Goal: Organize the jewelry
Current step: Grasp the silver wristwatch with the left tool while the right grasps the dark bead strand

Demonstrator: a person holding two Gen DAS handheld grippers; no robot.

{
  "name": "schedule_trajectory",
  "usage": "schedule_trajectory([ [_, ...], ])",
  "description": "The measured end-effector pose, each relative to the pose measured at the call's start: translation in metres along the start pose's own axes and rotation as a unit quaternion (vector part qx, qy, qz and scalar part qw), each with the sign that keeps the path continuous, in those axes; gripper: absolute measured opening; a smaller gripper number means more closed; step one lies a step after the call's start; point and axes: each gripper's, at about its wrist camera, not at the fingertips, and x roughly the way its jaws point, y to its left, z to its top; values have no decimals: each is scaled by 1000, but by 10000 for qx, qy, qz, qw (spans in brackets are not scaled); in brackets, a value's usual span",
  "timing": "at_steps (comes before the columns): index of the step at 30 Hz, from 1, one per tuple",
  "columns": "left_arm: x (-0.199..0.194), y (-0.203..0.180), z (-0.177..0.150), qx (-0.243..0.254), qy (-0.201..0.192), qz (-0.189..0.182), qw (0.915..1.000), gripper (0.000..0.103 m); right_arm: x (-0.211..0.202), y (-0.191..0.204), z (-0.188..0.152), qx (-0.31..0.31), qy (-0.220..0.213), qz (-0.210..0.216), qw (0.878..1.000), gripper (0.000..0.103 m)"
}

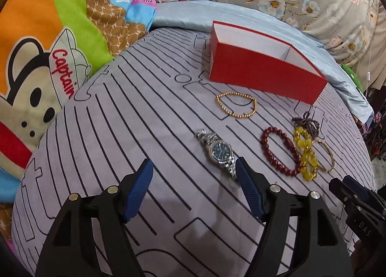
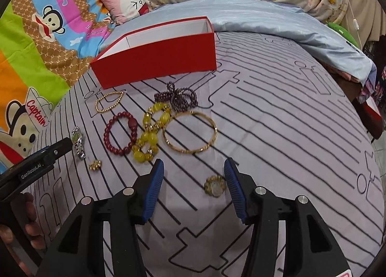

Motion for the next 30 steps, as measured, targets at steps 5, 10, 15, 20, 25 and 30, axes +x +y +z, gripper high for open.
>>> schedule_trajectory([
  [5,7,-9,5,-41,69,-119,9999,67,2,0,-3,2,19,23,10000,51],
  [10,18,-19,10,-5,97,46,9999,66,3,-1,-3,24,27,48,10000,52],
  [15,19,-15,11,98,50,185,9998,51,5,-1,-2,38,22,76,10000,55],
  [20,18,-3,13,217,54,254,9994,23,6,-1,6,73,21,158,9998,55],
  [25,18,3,14,109,46,86,9999,23,11,2,25,18,-52,154,9999,55],
  [30,19,1,13,154,-25,116,9998,23,21,8,49,-54,-179,115,9998,55],
])
